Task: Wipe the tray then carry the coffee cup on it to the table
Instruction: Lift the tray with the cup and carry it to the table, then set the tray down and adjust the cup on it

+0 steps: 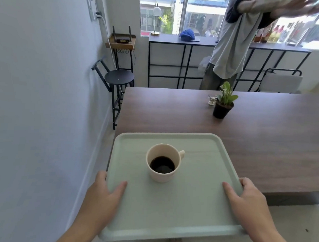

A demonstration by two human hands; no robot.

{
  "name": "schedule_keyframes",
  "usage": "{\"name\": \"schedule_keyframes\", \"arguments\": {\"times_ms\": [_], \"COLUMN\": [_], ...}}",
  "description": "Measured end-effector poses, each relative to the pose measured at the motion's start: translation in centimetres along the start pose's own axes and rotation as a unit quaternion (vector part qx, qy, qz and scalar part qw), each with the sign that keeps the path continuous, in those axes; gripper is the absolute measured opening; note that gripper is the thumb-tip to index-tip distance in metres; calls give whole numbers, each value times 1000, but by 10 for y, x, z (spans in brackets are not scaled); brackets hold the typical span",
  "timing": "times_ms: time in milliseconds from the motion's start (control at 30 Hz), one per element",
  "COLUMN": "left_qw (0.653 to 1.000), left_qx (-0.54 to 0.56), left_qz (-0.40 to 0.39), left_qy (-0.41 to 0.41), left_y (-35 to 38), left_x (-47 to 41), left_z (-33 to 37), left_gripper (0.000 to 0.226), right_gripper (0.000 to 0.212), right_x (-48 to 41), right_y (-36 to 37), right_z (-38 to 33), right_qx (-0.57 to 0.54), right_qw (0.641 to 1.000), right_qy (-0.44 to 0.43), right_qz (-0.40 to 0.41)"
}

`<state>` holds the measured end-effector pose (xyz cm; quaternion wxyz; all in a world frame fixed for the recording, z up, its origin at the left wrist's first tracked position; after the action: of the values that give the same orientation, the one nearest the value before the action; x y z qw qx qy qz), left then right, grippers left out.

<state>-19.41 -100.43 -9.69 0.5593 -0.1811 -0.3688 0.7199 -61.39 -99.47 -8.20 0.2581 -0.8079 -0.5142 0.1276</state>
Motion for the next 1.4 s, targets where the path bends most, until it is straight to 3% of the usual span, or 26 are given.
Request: {"name": "schedule_keyframes", "arguments": {"times_ms": [533,800,1233,1300,1400], "left_qw": [993,972,945,940,936], "left_qx": [-112,-226,-310,-325,-326], "left_qz": [42,53,82,83,87], "left_qy": [14,20,64,68,100], "left_y": [90,103,118,117,115], "left_x": [-152,-188,-201,-202,-208], "left_z": [77,83,86,85,92], "left_gripper": [24,27,27,30,48], "right_gripper": [25,36,52,55,47], "right_x": [-200,-226,-234,-231,-219], "right_y": [45,78,93,92,94], "right_z": [5,11,19,13,-18], "right_qx": [25,22,73,101,117], "right_qw": [999,999,995,991,973], "right_qy": [-26,-26,-58,-81,-195], "right_qz": [-11,-6,21,29,38]}}
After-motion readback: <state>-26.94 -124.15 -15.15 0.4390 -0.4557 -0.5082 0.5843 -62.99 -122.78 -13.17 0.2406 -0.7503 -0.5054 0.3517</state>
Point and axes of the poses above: each hand's wrist, its own x-axis away from the middle knuckle, its own y-axis out of the palm, z = x × y, the point moved 8 cm from there along -x, towards the middle knuckle, and after that the axes turned 13 degrees about -x, right-handed, at the moved point
